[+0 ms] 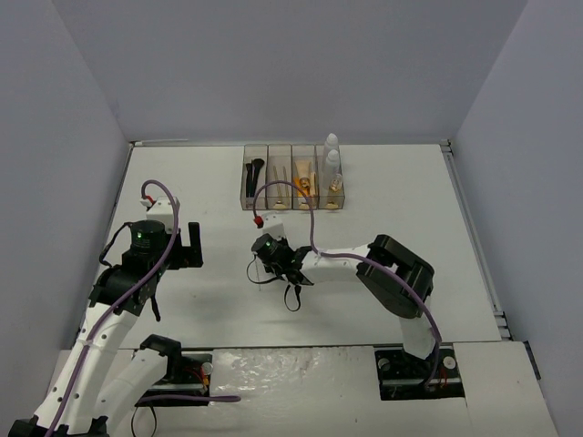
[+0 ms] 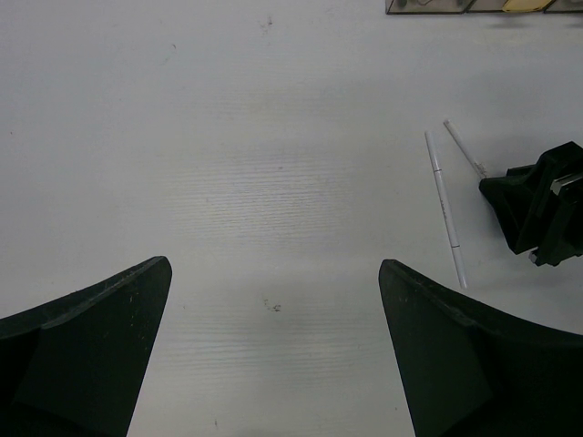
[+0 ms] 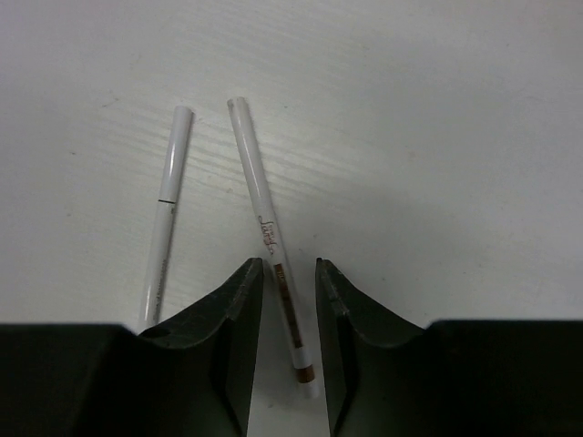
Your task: Organize the makeup
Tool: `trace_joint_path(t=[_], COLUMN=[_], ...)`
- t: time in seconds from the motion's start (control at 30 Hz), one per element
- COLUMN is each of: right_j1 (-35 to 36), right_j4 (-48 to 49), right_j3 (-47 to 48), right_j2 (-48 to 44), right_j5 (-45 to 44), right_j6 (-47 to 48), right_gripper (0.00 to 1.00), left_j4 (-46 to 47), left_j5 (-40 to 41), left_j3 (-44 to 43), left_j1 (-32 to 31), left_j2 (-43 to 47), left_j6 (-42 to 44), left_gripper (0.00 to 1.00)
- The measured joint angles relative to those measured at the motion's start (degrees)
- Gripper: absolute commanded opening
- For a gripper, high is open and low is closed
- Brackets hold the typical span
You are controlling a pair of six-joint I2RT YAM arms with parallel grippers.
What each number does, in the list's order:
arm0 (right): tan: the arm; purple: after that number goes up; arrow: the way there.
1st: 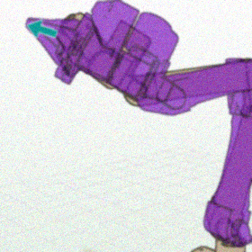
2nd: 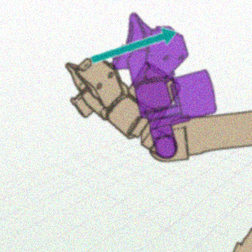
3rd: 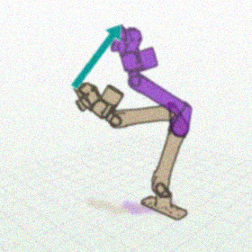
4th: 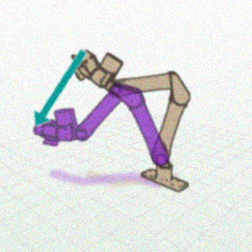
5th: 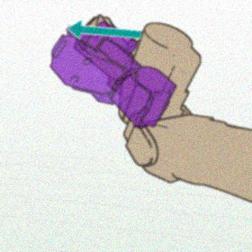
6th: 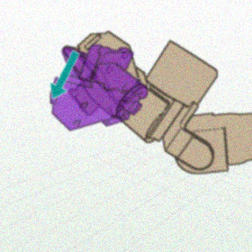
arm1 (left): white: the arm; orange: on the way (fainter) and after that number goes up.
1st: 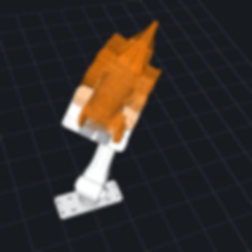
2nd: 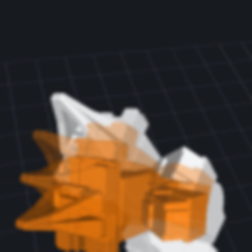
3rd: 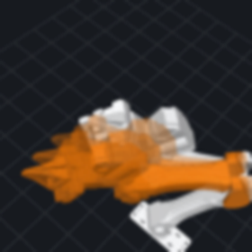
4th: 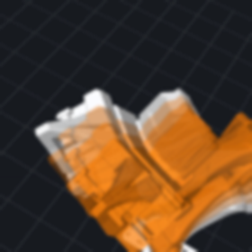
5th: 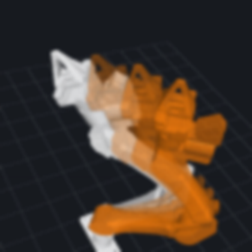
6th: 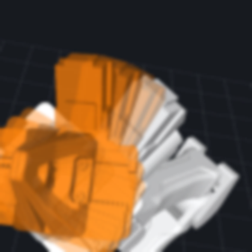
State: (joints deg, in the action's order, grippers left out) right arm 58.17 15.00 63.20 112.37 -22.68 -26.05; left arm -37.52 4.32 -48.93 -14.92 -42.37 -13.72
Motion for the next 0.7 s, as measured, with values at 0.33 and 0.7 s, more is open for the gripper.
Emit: trace_joint_path(t=[0.33, 0.7], right_j1=[-3.9, -9.8], right_j4=[-0.1, -7.6], right_j3=[-3.1, 4.4], right_j2=[-2.8, -9.8], right_j5=[2.9, 4.6], right_j6=[4.0, 6.9], right_gripper=[0.0, 0.0], left_j4=[0.0, 0.0], left_j5=[0.0, 0.0], left_j3=[0.0, 0.0], left_j1=[0.0, 0.0], left_j2=[-0.2, -0.6], left_j6=[0.0, 0.0], left_gripper=[0.97, 0.97])
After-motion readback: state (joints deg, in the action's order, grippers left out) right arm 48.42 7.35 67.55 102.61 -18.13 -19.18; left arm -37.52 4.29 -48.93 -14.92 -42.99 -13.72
